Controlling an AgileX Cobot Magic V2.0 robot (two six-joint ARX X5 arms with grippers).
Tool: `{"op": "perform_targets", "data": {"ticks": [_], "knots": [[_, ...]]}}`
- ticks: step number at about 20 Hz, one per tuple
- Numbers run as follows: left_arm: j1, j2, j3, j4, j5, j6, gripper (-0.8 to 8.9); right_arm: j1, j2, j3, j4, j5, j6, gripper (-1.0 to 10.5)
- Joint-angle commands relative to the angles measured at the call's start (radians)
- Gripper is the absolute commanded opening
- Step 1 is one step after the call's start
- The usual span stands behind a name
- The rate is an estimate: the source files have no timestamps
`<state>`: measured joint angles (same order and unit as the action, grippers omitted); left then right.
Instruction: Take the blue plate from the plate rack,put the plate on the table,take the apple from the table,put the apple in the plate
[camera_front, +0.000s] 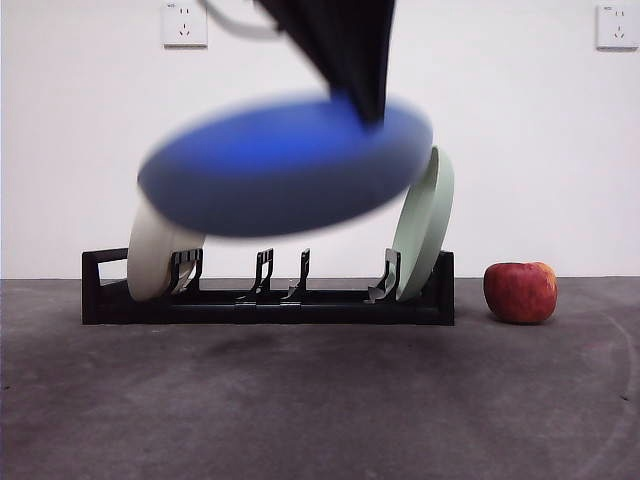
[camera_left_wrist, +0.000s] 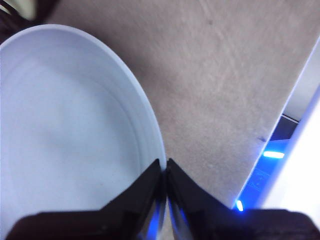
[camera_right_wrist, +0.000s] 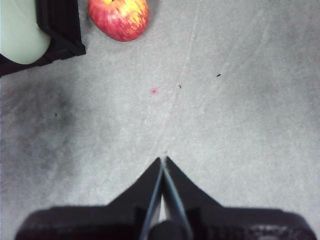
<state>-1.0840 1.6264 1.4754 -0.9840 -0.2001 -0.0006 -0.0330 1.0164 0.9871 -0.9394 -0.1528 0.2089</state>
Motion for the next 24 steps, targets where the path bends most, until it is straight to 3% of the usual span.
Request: {"op": "perform_targets", "data": {"ticks": [1,6,10,22,24], "knots": [[-0.004,-0.001,-0.146,0.093,-0.065,-0.023,-0.08,0.0,0.002,0.001,0.016,0.005,-0.01,0.0],[-0.004,-0.001,-0.364,0.325,-0.072,0.052,-0.08,0.0,0.002,0.001,0.031,0.005,-0.01,0.0],[-0.004,0.01,-0.401,0.44,-0.036,0.146,-0.08,0.0,0.002,0.001,0.031,0.012,-0.01,0.0],[0.007,0.079,-0.401,0.431,0.012,0.137,0.0,0.0,0.002,0.001,0.014,0.013,-0.01,0.0],[0.007,0.079,-0.401,0.432,0.016,0.116,0.41,0.0,0.002,0.001,0.014,0.013,-0.011,0.0]]}}
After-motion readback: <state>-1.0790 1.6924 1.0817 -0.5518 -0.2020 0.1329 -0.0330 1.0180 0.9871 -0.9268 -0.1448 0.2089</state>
